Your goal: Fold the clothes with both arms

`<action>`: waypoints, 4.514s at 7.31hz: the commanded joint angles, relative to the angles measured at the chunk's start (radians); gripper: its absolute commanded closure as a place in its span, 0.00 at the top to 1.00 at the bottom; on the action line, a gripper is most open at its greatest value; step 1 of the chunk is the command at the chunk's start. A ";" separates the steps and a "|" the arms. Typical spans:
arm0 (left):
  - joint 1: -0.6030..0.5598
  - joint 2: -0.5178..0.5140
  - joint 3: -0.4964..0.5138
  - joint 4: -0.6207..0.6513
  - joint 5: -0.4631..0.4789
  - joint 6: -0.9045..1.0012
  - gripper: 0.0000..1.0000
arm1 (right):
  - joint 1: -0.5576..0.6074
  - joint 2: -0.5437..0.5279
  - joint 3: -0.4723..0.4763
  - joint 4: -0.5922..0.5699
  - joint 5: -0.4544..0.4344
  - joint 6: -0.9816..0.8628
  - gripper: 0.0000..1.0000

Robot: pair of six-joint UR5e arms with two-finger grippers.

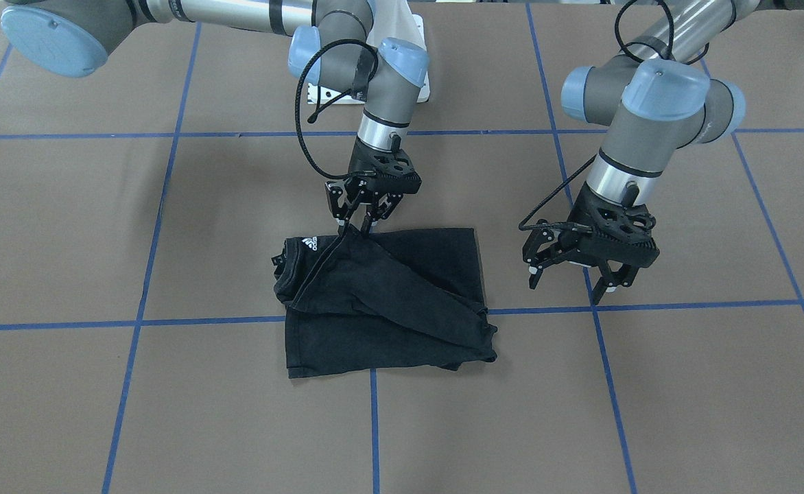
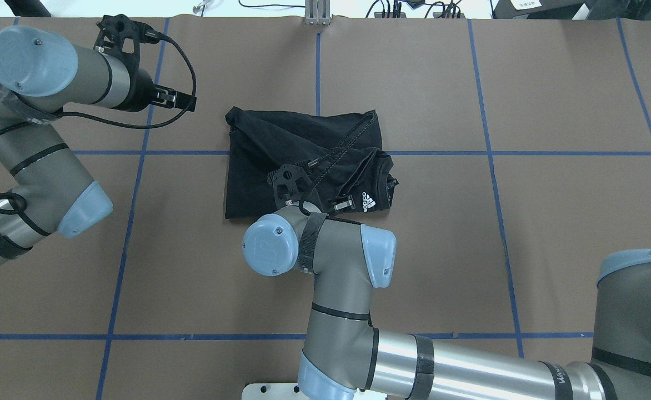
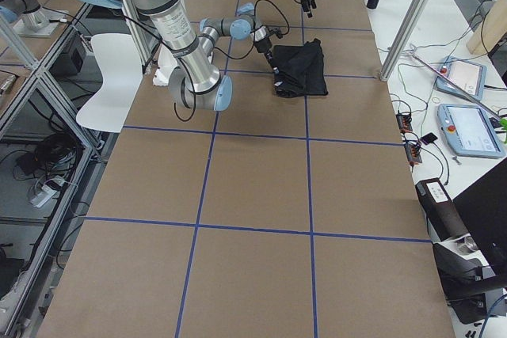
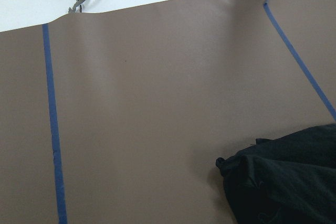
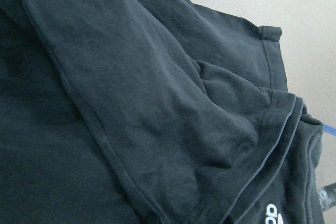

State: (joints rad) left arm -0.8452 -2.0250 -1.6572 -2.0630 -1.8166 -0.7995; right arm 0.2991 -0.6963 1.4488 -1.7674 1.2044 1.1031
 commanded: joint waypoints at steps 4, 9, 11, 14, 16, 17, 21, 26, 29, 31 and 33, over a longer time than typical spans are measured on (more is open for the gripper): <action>0.000 -0.001 -0.001 0.000 -0.001 -0.001 1.00 | 0.032 -0.002 0.033 -0.003 0.001 0.012 0.00; 0.000 0.000 -0.010 -0.002 0.000 -0.003 1.00 | 0.248 0.015 -0.068 0.116 0.014 -0.019 0.00; 0.000 0.000 -0.010 -0.002 0.000 -0.003 1.00 | 0.290 0.058 -0.348 0.430 0.003 -0.020 0.00; 0.000 0.002 -0.010 -0.002 0.000 -0.003 1.00 | 0.314 0.133 -0.396 0.447 0.052 -0.005 1.00; -0.002 0.002 -0.010 -0.002 0.000 -0.003 1.00 | 0.400 0.185 -0.383 0.433 0.316 -0.008 1.00; 0.000 0.002 -0.010 -0.002 0.000 -0.003 1.00 | 0.382 0.179 -0.326 0.366 0.320 0.007 1.00; 0.000 0.003 -0.010 -0.002 0.000 -0.003 1.00 | 0.168 0.127 -0.226 0.164 0.163 0.107 0.98; 0.003 0.002 -0.010 -0.002 0.000 -0.032 1.00 | 0.107 0.123 -0.162 0.082 0.118 -0.016 0.78; 0.005 0.003 -0.007 -0.002 0.000 -0.032 1.00 | 0.107 0.086 -0.159 0.078 0.099 -0.260 0.71; 0.005 0.002 -0.004 -0.002 0.000 -0.032 1.00 | 0.107 0.086 -0.160 0.077 0.107 -0.302 0.71; 0.006 0.002 -0.003 -0.002 0.000 -0.032 1.00 | 0.107 0.087 -0.160 0.077 0.107 -0.322 0.46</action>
State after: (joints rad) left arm -0.8397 -2.0233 -1.6607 -2.0647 -1.8162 -0.8314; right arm 0.4065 -0.6093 1.2885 -1.6908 1.3107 0.7918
